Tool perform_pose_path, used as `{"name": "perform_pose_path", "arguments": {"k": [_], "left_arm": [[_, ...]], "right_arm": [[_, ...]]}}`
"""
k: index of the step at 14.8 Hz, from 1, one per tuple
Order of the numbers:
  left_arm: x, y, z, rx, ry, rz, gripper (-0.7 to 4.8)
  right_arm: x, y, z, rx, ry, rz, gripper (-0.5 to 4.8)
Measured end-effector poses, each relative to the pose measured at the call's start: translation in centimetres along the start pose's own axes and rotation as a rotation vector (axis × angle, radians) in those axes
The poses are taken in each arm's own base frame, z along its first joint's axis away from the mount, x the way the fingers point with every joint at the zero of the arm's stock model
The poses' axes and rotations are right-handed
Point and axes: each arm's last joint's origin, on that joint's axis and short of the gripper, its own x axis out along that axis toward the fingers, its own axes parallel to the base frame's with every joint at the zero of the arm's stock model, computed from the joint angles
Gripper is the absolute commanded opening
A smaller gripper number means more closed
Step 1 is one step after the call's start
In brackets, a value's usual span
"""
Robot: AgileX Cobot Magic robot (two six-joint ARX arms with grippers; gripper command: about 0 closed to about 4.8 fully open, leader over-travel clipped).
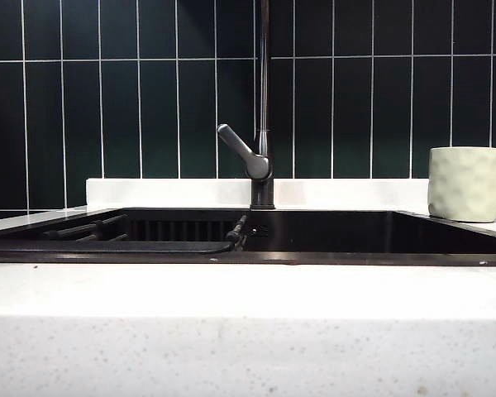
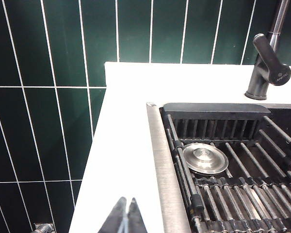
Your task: Pick up the mug next to the sink, go to the faucet to get some water, pour the water into the sink, and finally put the mug back to its place.
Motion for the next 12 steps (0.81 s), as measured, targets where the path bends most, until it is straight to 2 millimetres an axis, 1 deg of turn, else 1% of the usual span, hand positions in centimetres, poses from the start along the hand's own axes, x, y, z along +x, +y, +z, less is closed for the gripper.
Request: {"name": "perform_pose_path", "arguments": {"k": [8, 10, 12], "left_arm": [[0.0, 0.0, 0.1, -0.015, -0.006, 0.0, -0.04], [0.0, 0.0, 0.5, -0.022, -0.051, -0.003, -0.05], [-0.1, 0.0, 1.1, -0.059, -0.072, -0.009, -0.05]], "right_arm": [[0.0, -0.1, -0.1, -0.001, 0.005, -0.037, -0.06], [0.0, -0.2, 0.1, 0.031, 0.002, -0.073, -0.06], [-0.3, -0.4, 1.9, 0.085, -0.02, -0.142, -0.06]]}}
